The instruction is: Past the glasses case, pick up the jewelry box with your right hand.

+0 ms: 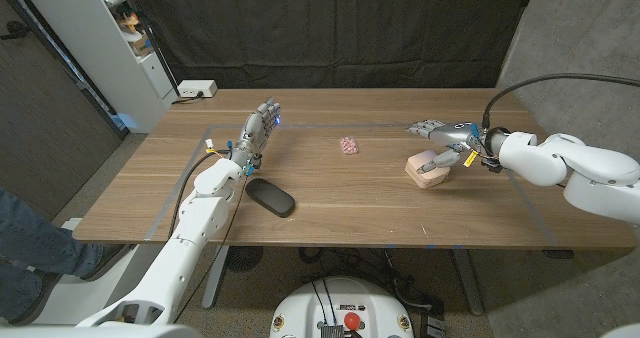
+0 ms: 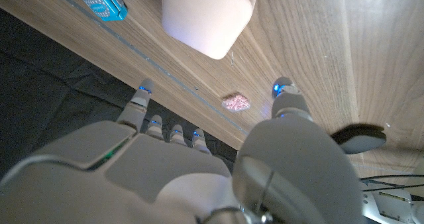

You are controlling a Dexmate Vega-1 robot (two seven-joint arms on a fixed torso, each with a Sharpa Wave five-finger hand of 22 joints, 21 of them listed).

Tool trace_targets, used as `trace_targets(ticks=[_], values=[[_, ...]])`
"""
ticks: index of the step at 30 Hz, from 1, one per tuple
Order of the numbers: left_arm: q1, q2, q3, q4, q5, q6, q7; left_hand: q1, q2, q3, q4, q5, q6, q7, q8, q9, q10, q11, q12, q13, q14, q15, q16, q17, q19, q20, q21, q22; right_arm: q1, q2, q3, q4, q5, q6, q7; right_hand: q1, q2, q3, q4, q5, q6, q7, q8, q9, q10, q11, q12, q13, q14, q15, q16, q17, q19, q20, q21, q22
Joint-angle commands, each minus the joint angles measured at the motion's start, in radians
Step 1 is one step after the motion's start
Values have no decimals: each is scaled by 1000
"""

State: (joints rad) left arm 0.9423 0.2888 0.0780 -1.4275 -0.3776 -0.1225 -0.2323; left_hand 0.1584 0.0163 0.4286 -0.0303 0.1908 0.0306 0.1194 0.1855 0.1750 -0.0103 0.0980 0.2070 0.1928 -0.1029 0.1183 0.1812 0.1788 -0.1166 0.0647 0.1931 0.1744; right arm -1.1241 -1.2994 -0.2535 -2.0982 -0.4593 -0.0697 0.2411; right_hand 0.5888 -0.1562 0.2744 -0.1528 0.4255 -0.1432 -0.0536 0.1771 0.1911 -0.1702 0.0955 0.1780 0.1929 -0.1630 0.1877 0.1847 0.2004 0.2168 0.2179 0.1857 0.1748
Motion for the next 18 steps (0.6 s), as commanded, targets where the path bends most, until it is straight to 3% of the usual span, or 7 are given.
trace_targets(ticks=[1,18], values=[[2,7,2,-13,4,12,6,0,7,3,-5,0,8,8,4,3,1,6,3,3,1,12,6,5,-3,5,5,6,55,16,-59,19,-26,0,45,12,-1,-4,3,7,-9,-1,1,2,-64,7,6,3,-5,5,6,-1,-2,2,3,1],[-10,3,9,-2,8,18,10,-1,9,1,-7,0,11,7,4,3,1,6,4,3,1,13,6,5,-5,8,4,6,105,44,-109,57,-64,12,72,17,2,-8,5,10,-3,-16,8,2,-64,5,10,3,-2,3,10,-1,3,1,5,2]])
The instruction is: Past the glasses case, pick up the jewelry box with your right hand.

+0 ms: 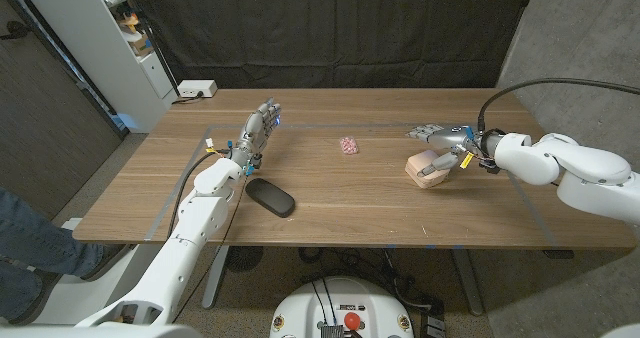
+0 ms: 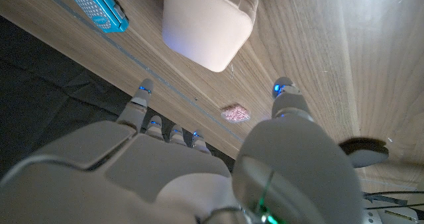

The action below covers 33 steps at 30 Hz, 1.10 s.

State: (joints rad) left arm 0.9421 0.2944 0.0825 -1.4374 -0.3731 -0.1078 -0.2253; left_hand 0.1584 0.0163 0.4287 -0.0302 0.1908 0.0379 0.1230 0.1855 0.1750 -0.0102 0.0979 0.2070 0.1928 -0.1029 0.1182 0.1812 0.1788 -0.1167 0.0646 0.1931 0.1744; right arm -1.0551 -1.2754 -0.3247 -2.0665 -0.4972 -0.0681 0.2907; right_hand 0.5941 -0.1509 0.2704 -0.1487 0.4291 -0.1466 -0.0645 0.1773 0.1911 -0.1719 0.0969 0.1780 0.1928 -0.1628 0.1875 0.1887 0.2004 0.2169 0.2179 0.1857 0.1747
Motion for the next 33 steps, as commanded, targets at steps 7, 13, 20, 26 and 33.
trace_targets(ticks=[7,13,20,26,33], values=[[-11,-5,5,13,4,2,5,-1,9,0,-8,0,4,4,4,3,0,8,4,3,1,14,7,5,-5,10,4,6,48,30,-49,31,-40,10,28,14,-2,-6,1,8,1,-7,9,2,-63,1,11,4,0,1,8,-1,5,1,6,2],[-10,-5,3,13,4,3,6,-1,10,0,-9,0,5,3,4,3,0,8,4,3,1,15,7,5,-5,12,5,6,58,36,-59,32,-56,10,38,16,0,-7,2,9,0,-10,10,2,-63,2,12,4,2,0,10,-1,8,1,7,2],[-10,-5,3,17,3,5,4,-2,10,-1,-9,0,6,4,4,3,0,7,4,3,0,15,7,5,-5,13,5,6,62,41,-65,41,-58,11,44,18,1,-9,2,10,3,-14,12,2,-64,-1,13,4,4,-1,11,-1,11,1,8,2],[-10,-5,3,21,3,6,2,-2,11,-1,-10,0,7,3,4,3,0,8,4,3,1,15,7,5,-5,14,5,6,65,45,-75,46,-67,9,53,21,2,-10,3,12,2,-16,12,2,-65,-2,14,5,3,-2,12,-1,14,1,9,3],[-9,-5,0,22,2,8,0,-2,11,-2,-10,0,7,3,4,3,-1,7,3,3,0,17,7,5,-4,14,5,6,73,56,-86,55,-72,4,63,23,4,-12,3,13,2,-17,13,2,-65,-3,15,5,4,-3,13,-1,18,1,10,3]])
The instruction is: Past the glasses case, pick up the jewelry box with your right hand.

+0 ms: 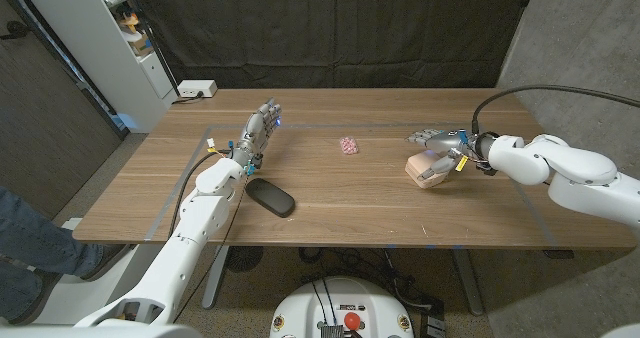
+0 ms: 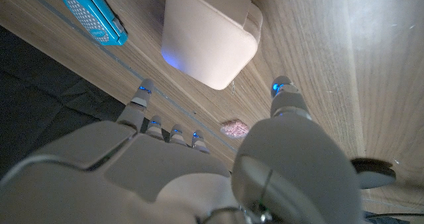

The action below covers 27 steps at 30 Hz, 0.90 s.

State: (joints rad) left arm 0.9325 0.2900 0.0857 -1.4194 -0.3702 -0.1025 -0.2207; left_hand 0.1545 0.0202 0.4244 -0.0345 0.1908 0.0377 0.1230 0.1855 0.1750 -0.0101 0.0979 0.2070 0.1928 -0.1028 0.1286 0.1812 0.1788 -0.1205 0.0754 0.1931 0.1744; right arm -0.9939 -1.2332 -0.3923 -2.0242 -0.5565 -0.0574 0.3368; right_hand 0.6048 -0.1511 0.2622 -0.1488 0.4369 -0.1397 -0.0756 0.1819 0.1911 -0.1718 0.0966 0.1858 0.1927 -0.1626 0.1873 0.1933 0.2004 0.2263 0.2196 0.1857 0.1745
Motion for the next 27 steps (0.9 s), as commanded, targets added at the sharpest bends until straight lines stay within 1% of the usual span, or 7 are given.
trace_targets(ticks=[1,20,27], values=[[2,0,-3,4,-1,2,-4,2,7,2,-6,0,8,3,4,3,-1,7,4,3,0,7,7,5,0,3,5,6,13,16,-20,14,-14,-8,18,13,4,-4,4,5,-5,-6,9,2,-65,-3,8,5,4,-3,8,-1,8,-1,10,3],[5,6,-4,-4,3,16,-5,1,9,1,-8,0,9,2,3,4,0,7,4,3,0,6,7,5,-1,5,5,6,31,37,-45,35,-30,-6,29,18,7,-9,5,8,0,-13,12,3,-62,-5,11,6,11,-8,12,-1,16,-1,12,3],[5,8,-2,-9,5,23,-3,1,10,0,-9,0,9,1,3,4,0,7,4,3,1,7,7,5,0,6,5,6,46,51,-59,50,-36,4,34,21,9,-11,6,9,6,-13,15,3,-58,-6,13,6,13,-9,14,-1,20,-1,12,3]])
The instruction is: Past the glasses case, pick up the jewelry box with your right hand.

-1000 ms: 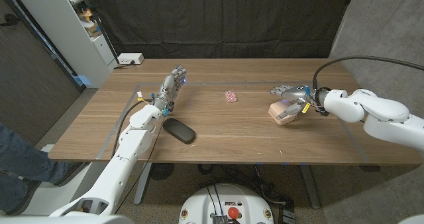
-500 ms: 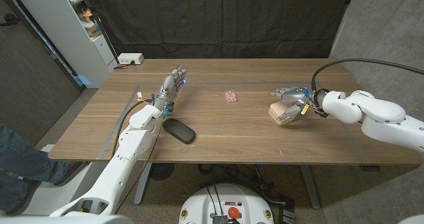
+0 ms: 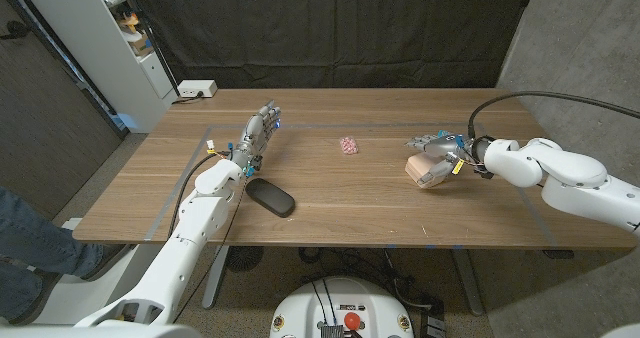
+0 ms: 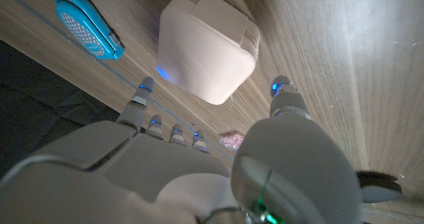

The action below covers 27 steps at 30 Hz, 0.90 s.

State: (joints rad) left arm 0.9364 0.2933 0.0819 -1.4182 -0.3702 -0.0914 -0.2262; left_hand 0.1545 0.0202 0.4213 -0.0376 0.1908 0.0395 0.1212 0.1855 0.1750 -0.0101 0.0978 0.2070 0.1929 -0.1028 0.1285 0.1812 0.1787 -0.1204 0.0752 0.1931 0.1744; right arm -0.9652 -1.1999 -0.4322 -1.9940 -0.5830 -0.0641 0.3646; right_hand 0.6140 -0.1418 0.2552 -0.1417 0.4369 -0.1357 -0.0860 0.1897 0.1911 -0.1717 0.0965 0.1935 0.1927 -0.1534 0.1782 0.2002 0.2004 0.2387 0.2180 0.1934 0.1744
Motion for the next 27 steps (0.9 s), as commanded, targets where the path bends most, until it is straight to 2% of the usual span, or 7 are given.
trace_targets(ticks=[1,19,27], values=[[1,5,2,-10,5,13,3,1,10,4,-5,0,7,3,3,4,0,7,5,3,0,6,7,5,0,5,5,6,20,19,-22,21,-13,11,8,12,0,-4,-1,9,2,-3,7,3,-58,-6,6,6,5,-1,7,-1,8,1,5,3],[-10,0,8,9,9,18,1,1,11,2,-7,0,10,4,4,3,-1,8,4,3,-1,8,7,5,-1,8,5,6,37,38,-43,54,-19,10,18,20,4,-8,0,12,8,-6,9,3,-51,-9,10,7,12,-4,10,-1,14,1,5,3],[-13,0,10,10,12,24,3,0,11,2,-8,0,12,4,4,3,-2,8,4,3,-1,7,7,5,-1,8,5,6,44,49,-55,76,-17,14,18,27,6,-14,1,15,19,-10,13,3,-31,-8,18,7,41,4,21,-1,28,0,9,3]])
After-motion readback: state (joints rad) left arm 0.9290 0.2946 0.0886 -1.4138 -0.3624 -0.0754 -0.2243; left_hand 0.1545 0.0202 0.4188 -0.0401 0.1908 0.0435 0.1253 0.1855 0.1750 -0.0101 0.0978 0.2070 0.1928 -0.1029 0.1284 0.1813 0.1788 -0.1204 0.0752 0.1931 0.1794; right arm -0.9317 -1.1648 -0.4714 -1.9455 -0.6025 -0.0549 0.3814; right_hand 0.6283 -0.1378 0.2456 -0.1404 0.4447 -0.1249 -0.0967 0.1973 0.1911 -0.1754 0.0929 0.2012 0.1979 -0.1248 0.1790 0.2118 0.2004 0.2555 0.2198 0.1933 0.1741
